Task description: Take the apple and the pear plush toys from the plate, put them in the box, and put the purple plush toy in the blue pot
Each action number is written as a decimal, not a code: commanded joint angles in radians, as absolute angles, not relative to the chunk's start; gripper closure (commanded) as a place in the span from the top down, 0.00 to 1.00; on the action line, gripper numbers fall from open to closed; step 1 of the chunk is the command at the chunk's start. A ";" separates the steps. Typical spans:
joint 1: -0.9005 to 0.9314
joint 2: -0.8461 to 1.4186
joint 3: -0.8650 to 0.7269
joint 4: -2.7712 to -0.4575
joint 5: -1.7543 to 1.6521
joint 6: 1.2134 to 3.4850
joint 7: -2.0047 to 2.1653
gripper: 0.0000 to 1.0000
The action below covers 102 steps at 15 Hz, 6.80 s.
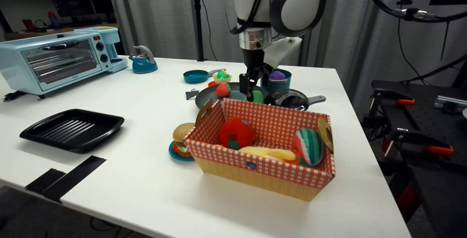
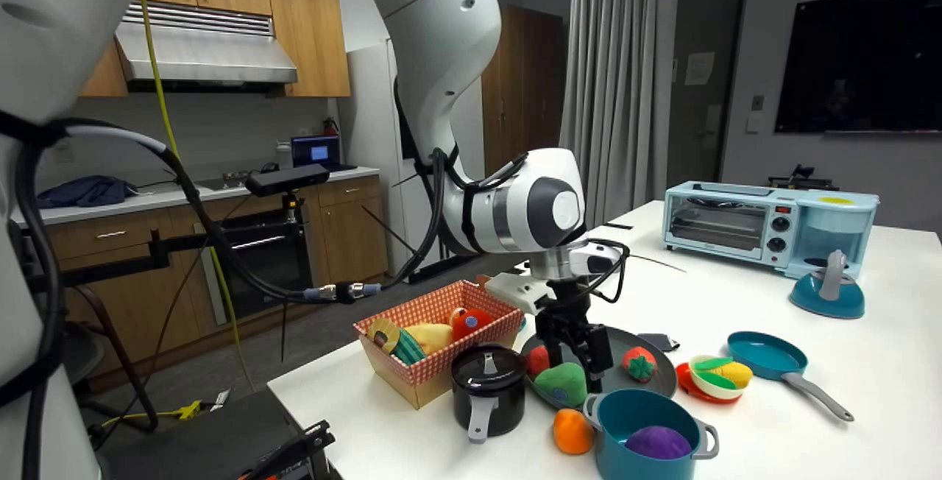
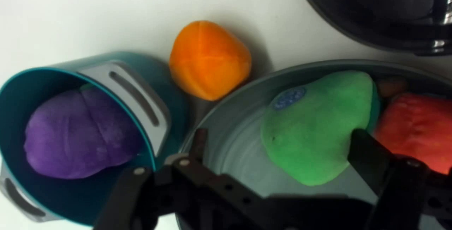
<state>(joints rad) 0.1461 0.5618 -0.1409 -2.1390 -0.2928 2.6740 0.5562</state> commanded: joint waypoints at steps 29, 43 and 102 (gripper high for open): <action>0.205 0.633 -0.227 -2.026 -0.199 2.618 0.505 0.01; 0.322 0.397 -0.139 -2.059 -0.315 2.501 0.501 0.05; 0.086 -0.086 0.076 -2.299 -0.145 2.295 0.294 1.00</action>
